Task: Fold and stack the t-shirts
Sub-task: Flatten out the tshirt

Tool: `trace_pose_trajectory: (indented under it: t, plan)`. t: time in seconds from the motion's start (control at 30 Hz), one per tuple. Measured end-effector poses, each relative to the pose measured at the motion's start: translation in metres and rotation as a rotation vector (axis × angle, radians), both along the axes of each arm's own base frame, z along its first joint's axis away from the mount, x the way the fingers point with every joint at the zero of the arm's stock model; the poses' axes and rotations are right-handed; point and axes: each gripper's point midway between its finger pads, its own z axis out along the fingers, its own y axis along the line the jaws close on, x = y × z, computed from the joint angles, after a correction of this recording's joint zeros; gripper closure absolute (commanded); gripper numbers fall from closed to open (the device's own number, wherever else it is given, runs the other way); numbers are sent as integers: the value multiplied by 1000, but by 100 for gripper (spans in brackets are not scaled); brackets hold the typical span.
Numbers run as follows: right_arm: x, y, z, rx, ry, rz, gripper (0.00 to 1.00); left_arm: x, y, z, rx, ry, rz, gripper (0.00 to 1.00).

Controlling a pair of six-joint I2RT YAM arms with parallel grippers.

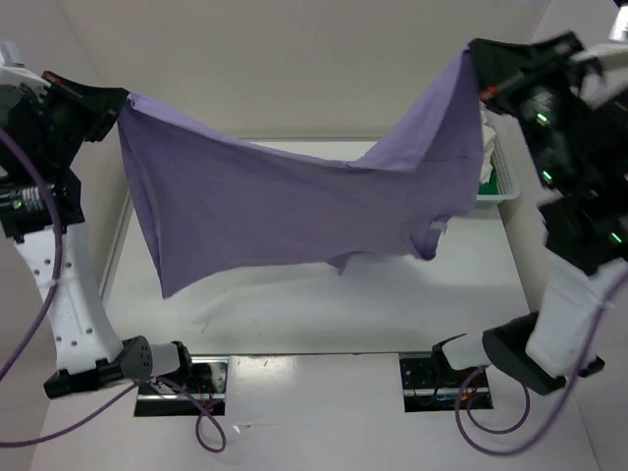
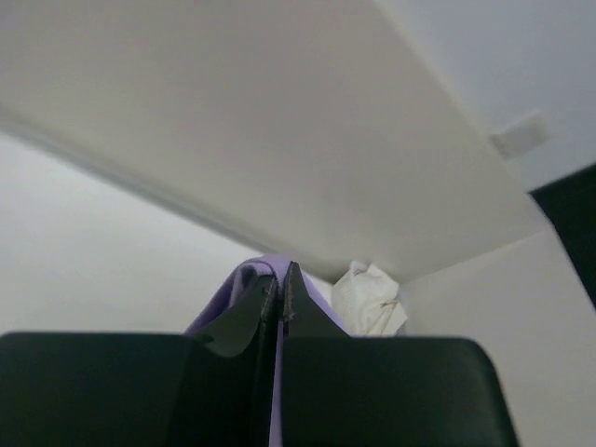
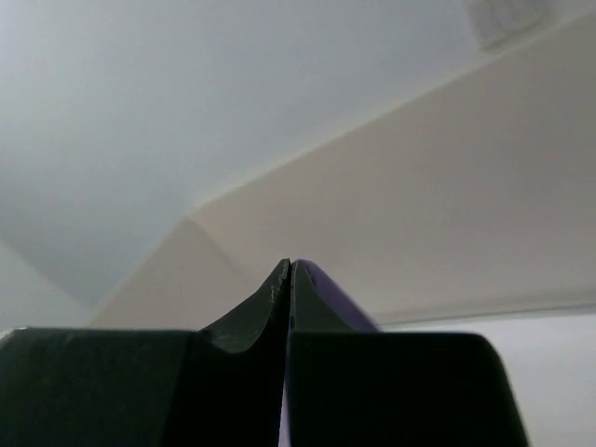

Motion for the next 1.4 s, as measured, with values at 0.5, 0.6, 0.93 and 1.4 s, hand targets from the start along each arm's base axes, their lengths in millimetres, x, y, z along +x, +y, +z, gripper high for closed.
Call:
trace_pose_trajectory:
  t: [0.5, 0.6, 0.93, 1.4]
  plan:
    - [323, 19, -328, -200, 763, 32, 100, 170, 58, -273, -228, 621, 48, 100]
    - [313, 17, -245, -134, 559, 47, 100, 181, 56, -214, -200, 493, 34, 100]
    - [184, -45, -40, -47, 63, -25, 100, 149, 55, -42, -102, 74, 23, 100]
    - [117, -40, -418, -123, 894, -31, 100, 56, 48, -301, -205, 622, 131, 100]
